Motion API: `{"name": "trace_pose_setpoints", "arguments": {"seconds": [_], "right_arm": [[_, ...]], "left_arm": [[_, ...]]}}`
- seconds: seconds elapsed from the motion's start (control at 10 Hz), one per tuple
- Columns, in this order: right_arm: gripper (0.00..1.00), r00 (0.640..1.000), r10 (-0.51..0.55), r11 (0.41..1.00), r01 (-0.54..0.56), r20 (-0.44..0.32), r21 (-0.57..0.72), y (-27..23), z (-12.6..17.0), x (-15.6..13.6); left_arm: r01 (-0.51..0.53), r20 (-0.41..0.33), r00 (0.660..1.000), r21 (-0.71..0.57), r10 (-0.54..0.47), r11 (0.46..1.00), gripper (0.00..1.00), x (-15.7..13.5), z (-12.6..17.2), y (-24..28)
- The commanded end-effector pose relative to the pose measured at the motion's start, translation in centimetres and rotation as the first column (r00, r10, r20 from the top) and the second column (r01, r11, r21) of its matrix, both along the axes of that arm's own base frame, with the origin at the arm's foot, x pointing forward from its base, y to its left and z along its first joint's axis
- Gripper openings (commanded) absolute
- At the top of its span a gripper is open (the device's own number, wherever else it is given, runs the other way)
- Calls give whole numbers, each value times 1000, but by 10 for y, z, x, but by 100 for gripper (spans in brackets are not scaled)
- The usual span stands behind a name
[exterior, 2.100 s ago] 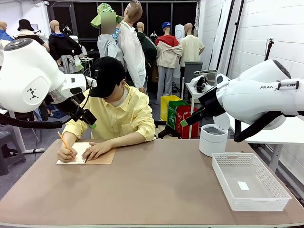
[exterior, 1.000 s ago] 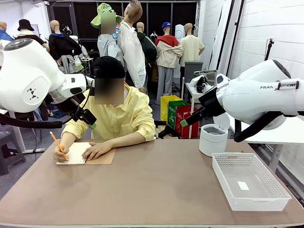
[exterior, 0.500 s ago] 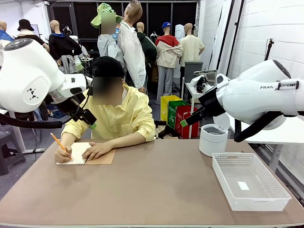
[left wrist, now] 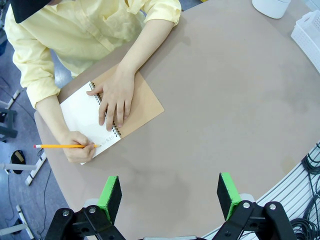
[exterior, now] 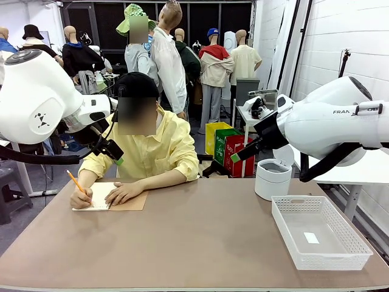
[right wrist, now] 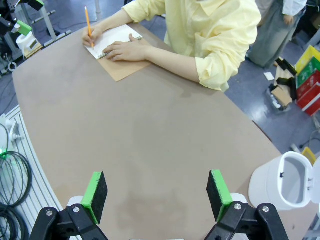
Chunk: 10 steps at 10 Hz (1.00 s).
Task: Sort the paper based on its condition.
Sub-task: If a person hands you a paper, place it in the Organizing basket , and if it's crumpled, put it in the Trash can.
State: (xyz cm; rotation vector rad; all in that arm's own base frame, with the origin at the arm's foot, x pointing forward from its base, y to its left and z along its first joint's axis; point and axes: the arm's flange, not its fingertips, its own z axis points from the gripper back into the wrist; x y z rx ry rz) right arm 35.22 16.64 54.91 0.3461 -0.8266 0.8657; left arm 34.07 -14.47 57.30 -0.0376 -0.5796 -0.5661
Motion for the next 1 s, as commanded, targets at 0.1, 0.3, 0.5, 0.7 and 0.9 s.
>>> {"name": "trace_pose_setpoints", "arguments": {"seconds": [0.1, 0.3, 0.5, 0.7, 0.9], "right_arm": [[100, 1000, 2, 1000, -2, -7, 3, 0, -1, -1], [100, 1000, 2, 1000, -2, -7, 3, 0, -1, -1], [100, 1000, 2, 1000, -2, -7, 3, 0, -1, -1], [100, 1000, 2, 1000, -2, -7, 3, 0, -1, -1], [100, 1000, 2, 1000, -2, -7, 3, 0, -1, -1]], "left_arm": [[8, 11, 1000, -1, -8, 1000, 100, 1, -2, 1], [8, 11, 1000, -1, -8, 1000, 100, 1, -2, 1], [8, 11, 1000, -1, -8, 1000, 100, 1, -2, 1], [8, 11, 1000, -1, -8, 1000, 100, 1, -2, 1], [8, 11, 1000, -1, -8, 1000, 100, 1, -2, 1]]}}
